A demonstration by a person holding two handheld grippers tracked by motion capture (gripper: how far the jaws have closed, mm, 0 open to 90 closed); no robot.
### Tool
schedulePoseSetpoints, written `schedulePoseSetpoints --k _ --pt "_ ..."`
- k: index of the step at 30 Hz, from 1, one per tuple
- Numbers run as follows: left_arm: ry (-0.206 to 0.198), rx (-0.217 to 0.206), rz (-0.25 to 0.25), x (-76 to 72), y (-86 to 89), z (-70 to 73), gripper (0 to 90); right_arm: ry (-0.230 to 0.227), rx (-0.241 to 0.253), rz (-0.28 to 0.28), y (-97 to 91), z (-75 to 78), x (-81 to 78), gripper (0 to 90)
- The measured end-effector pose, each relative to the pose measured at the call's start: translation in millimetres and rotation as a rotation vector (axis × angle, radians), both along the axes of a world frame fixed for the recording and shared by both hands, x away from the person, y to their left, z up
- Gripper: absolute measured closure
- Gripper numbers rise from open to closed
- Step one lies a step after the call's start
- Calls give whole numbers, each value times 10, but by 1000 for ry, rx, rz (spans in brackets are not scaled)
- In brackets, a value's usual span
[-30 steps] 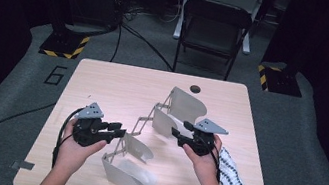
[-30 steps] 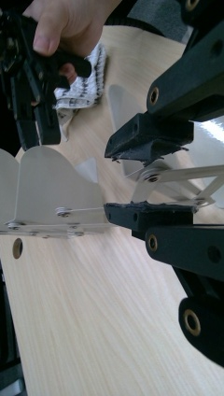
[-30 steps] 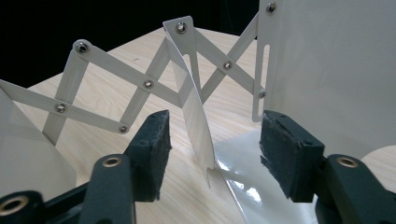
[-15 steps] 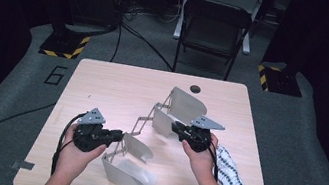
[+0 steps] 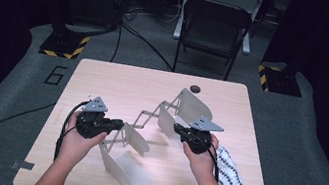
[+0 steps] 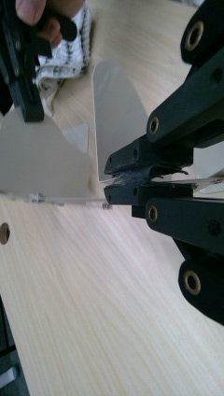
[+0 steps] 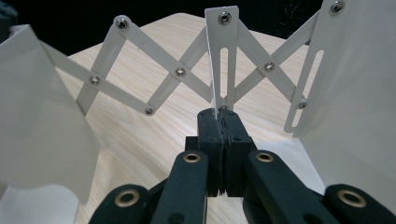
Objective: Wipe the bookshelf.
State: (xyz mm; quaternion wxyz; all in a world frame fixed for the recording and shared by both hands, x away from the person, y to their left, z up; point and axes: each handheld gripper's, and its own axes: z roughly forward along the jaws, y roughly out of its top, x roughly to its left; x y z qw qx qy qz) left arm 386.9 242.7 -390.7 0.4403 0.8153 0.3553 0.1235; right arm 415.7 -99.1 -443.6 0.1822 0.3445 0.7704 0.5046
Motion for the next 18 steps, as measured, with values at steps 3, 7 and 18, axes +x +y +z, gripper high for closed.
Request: schedulePoseSetpoints --k 3,7,18 --pt "-13 13 -12 176 33 3 842 5 3 -17 -34 -3 -4 886" --pt "-16 1 -6 301 61 20 699 13 13 -18 -24 -5 -3 867" --pt "-95 -50 73 33 311 282 592 -28 80 -58 -174 161 -184 623"
